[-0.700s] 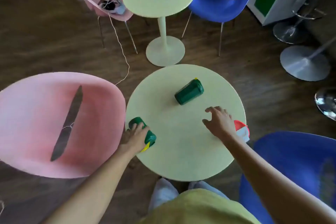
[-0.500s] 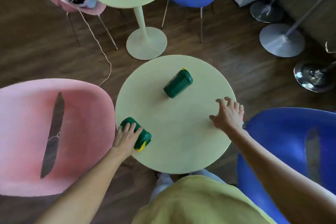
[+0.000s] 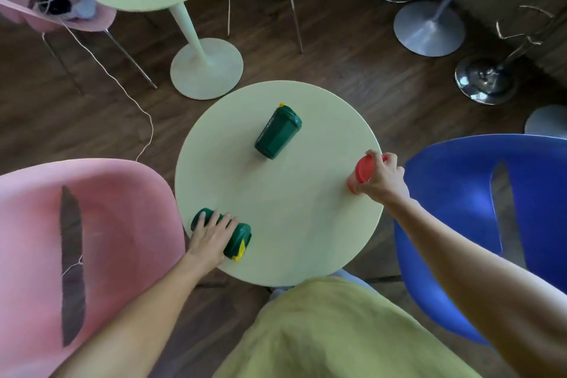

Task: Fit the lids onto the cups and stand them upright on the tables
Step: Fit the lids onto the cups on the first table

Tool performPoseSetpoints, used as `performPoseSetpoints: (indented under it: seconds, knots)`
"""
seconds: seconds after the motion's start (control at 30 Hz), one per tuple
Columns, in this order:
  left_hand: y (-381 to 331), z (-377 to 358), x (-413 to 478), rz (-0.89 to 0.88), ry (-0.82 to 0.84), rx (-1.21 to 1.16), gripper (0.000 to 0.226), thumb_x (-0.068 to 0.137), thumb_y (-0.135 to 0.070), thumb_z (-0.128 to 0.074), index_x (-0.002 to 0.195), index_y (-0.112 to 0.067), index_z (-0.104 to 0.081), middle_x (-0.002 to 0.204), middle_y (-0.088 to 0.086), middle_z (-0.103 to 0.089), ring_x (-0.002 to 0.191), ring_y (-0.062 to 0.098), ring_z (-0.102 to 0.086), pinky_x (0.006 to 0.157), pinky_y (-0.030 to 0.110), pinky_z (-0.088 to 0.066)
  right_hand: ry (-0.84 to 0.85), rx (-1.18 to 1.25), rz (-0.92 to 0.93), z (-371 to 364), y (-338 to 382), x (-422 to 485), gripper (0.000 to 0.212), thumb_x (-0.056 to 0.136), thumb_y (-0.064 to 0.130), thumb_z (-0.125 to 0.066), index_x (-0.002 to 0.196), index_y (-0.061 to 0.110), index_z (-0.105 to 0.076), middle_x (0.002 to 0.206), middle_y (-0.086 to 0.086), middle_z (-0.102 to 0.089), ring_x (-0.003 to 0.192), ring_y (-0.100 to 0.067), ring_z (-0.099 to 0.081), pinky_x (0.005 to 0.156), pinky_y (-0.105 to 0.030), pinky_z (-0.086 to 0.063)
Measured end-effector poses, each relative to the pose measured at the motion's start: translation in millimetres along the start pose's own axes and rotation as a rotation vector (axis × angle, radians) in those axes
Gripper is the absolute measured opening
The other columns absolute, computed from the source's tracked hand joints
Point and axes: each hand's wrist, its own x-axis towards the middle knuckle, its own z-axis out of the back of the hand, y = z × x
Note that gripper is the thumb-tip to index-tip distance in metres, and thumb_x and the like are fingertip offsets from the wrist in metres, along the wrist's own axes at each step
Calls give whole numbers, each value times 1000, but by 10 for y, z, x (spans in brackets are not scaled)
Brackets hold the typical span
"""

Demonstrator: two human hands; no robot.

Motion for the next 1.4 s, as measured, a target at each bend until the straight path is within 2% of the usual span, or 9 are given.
performPoseSetpoints:
  seconds: [0.17, 0.33, 0.47, 0.57, 0.77, 0.97, 1.1, 1.2, 1.4]
  knots:
    - [-101, 46, 104, 143, -163, -300, 90, 56, -27, -81, 138, -16, -44, 132, 1, -55, 121, 29, -48, 96, 43, -43, -20, 46, 22, -43, -50, 26, 72, 75, 40, -74, 134, 37, -32, 139, -2, -27, 119, -35, -35, 84, -51, -53]
    - [-318, 245, 316, 208, -346, -837, 90, 54, -17, -84, 136, -15, -46, 131, 4, -56, 120, 31, -49, 96, 38, -45, -47, 55, 26, -63, -61, 35, 74, 75, 36, -74, 136, 36, -32, 141, -4, -27, 121, -36, -35, 86, -52, -52]
    - [-454, 393, 440, 181, -377, -1117, 89, 57, -7, -86, 135, -15, -45, 130, 3, -55, 117, 18, -53, 94, 23, -41, -40, 64, 33, -62, -77, 50, 76, 76, 33, -75, 138, 34, -32, 143, -6, -26, 123, -37, -34, 87, -52, -52]
    - [-506, 461, 522, 171, -395, -1183, 90, 56, -7, -89, 135, -14, -46, 127, 4, -51, 112, 9, -49, 94, 14, -37, -33, 60, 32, -70, -92, 53, 76, 75, 35, -76, 137, 36, -31, 142, -4, -25, 123, -36, -33, 84, -52, -53]
    - [-470, 417, 619, 178, -355, -1218, 88, 58, -16, -91, 133, -20, -44, 129, -2, -56, 119, 18, -53, 99, 36, -49, -24, 52, 48, -60, -127, 51, 80, 75, 37, -77, 139, 36, -30, 143, -3, -25, 124, -35, -33, 80, -49, -54]
    - [-528, 390, 556, 233, -349, -1227, 94, 59, -22, -92, 136, -22, -39, 132, -1, -55, 123, 20, -53, 99, 33, -48, -26, 63, 46, -50, -127, 69, 81, 72, 32, -78, 138, 37, -32, 144, -3, -25, 125, -35, -32, 79, -48, -54]
    - [-617, 436, 456, 235, -357, -1242, 112, 62, -25, -91, 149, -22, -22, 150, -2, -33, 135, 8, -33, 108, 22, -30, -20, 68, 39, -43, -128, 81, 82, 71, 30, -79, 138, 38, -32, 143, -1, -25, 125, -34, -32, 77, -45, -53]
    - [-639, 482, 398, 168, -366, -1195, 114, 66, -29, -88, 152, -24, -14, 153, -4, -24, 141, 7, -24, 112, 23, -26, -25, 65, 42, -52, -131, 81, 84, 70, 31, -80, 138, 38, -31, 143, 0, -25, 125, -33, -32, 74, -42, -52]
    - [-676, 603, 450, 260, -454, -1109, 98, 65, -29, -88, 144, -13, -32, 139, 5, -40, 130, 19, -42, 107, 31, -40, -24, 77, 49, -64, -150, 90, 85, 70, 32, -80, 139, 38, -31, 144, 0, -24, 127, -33, -30, 78, -44, -52]
